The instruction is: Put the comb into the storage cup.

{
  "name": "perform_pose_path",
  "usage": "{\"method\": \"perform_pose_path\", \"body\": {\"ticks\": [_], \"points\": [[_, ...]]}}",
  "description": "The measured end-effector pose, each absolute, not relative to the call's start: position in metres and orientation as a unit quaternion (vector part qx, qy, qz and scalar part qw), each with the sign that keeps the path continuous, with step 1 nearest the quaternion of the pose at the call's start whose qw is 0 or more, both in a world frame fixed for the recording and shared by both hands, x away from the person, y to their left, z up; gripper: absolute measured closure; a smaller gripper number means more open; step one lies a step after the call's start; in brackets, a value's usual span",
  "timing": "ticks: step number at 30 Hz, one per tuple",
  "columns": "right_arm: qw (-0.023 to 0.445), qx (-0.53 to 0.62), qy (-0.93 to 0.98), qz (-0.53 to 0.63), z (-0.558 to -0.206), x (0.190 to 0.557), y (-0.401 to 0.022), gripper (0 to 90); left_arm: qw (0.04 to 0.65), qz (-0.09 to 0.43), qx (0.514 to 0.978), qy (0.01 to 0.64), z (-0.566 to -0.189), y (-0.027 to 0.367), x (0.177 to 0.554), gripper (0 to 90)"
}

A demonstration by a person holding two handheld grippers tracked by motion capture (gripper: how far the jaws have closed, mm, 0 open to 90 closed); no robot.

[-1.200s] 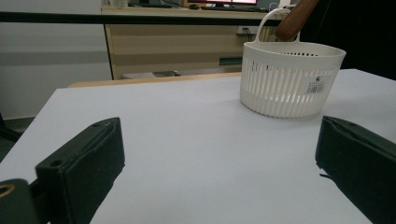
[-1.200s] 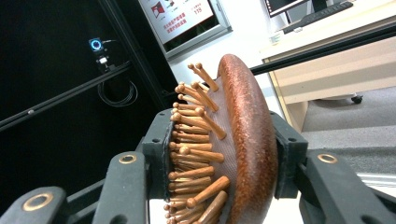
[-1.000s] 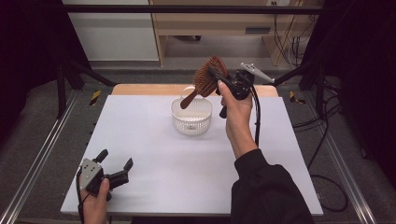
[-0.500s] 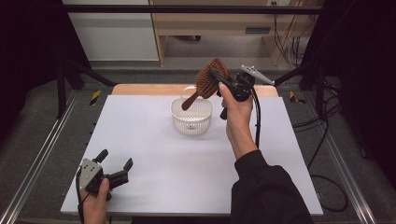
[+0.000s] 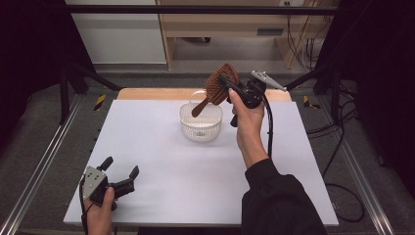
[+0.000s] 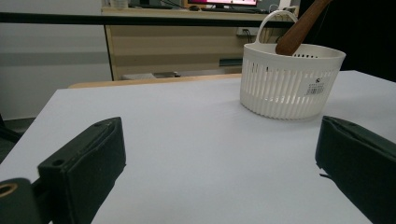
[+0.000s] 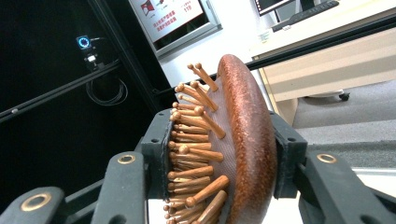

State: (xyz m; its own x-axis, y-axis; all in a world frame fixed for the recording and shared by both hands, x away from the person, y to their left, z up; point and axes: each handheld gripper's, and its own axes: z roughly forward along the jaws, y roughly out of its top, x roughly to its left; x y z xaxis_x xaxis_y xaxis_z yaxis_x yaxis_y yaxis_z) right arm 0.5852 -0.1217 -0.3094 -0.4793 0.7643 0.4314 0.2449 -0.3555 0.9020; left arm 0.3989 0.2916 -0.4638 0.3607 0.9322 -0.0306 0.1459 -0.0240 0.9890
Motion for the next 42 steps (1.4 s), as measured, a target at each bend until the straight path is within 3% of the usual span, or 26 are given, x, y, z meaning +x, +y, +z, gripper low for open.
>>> {"method": "perform_pose_path", "body": {"ticks": [42], "points": [[0.156,0.508,0.542,0.651,-0.384,0.605,-0.092,51.4,0.549,0.356,0.623,0.429,-0.465,0.292,0.401,1.6]]}}
